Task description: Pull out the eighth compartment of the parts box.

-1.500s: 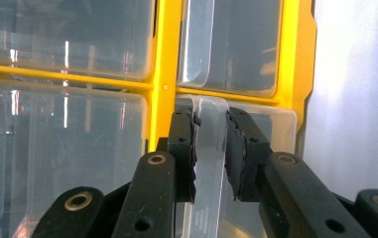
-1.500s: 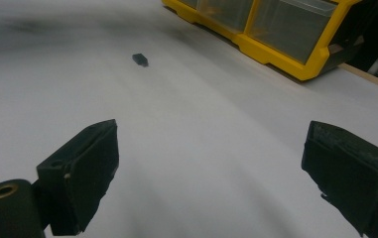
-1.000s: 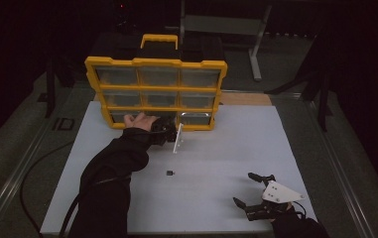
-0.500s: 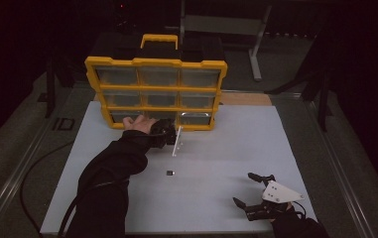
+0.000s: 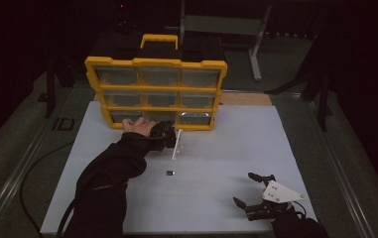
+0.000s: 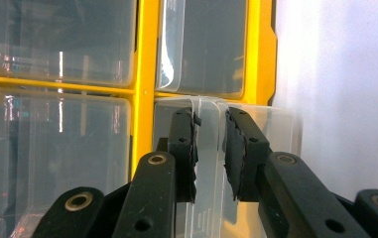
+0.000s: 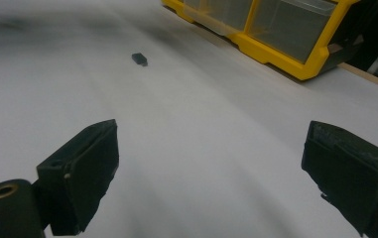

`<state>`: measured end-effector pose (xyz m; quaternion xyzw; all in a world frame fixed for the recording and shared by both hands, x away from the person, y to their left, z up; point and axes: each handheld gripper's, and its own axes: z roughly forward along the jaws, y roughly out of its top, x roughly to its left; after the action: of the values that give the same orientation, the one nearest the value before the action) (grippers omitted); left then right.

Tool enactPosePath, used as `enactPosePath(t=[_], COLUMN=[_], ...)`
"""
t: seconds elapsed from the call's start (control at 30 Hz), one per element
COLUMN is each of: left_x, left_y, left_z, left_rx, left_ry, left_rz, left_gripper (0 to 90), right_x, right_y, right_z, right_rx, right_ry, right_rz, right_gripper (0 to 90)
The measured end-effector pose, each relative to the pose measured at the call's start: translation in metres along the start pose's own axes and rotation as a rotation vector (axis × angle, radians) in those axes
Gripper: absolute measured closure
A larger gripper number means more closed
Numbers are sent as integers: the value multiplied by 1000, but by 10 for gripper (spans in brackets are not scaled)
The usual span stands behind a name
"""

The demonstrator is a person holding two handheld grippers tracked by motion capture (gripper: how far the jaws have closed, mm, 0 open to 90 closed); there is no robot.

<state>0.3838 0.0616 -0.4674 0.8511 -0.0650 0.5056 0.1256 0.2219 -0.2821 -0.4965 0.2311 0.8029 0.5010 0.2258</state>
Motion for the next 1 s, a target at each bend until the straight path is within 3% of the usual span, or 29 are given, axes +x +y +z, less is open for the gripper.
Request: enactPosePath(t=[0.3,0.57,1.0], left_x=[-4,-6,-10], left_y=[4,8,12], left_z=[-9,-14,-20], left_rx=[-7,-11,-7], left_ry=[-17,-27,-30], left_rz=[15,-6,-8], left_gripper=[743,742,741], right_x=[0,0,0], right_y=[0,0,0], right_z=[0,0,0], right_rx=[1,-1,0], right_ry=[0,-3,0], right_rz=[0,0,-1], right_gripper=[79,79,79])
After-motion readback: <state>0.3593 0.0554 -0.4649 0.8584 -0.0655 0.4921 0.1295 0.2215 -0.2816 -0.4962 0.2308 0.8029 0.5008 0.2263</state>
